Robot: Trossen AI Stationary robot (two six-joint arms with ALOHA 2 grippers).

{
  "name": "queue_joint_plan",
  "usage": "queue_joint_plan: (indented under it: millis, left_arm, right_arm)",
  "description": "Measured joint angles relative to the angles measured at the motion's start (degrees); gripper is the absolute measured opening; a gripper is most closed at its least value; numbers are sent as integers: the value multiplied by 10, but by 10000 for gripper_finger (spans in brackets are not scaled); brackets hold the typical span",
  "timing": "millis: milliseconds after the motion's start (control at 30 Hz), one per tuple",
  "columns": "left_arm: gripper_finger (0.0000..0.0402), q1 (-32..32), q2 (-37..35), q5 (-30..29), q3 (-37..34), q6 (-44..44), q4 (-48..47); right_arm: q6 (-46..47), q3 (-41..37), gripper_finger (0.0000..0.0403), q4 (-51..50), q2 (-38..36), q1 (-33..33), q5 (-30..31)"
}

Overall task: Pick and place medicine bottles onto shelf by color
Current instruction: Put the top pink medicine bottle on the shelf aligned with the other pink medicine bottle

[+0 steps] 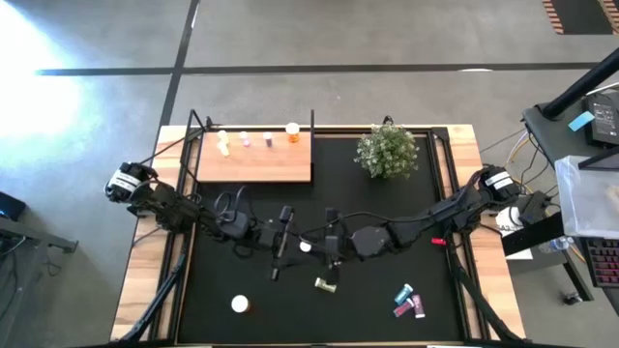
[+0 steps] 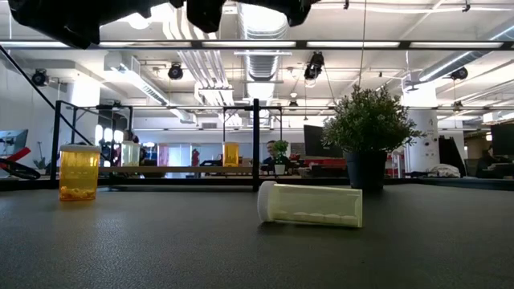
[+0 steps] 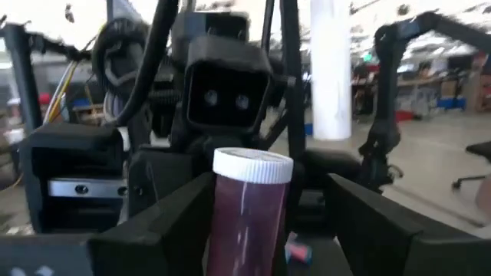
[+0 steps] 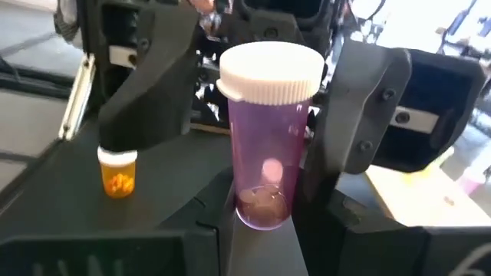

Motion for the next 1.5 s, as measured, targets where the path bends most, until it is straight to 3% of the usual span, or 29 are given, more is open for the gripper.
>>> queue_joint_plan:
  millis: [600,1200,1500]
  left_arm:
    - [231,0,0,-47,-1,-1,-56]
    - [231,1,1,-112,-2,-48,-140]
    - [231,2,2,-167,-2,-48,-170]
  right_arm:
    - [59,20,105,-91,-1,-2,10]
    - [175,82,103,-337,-1,-2,5]
    - [210,90,103,-388,-1,-3,4]
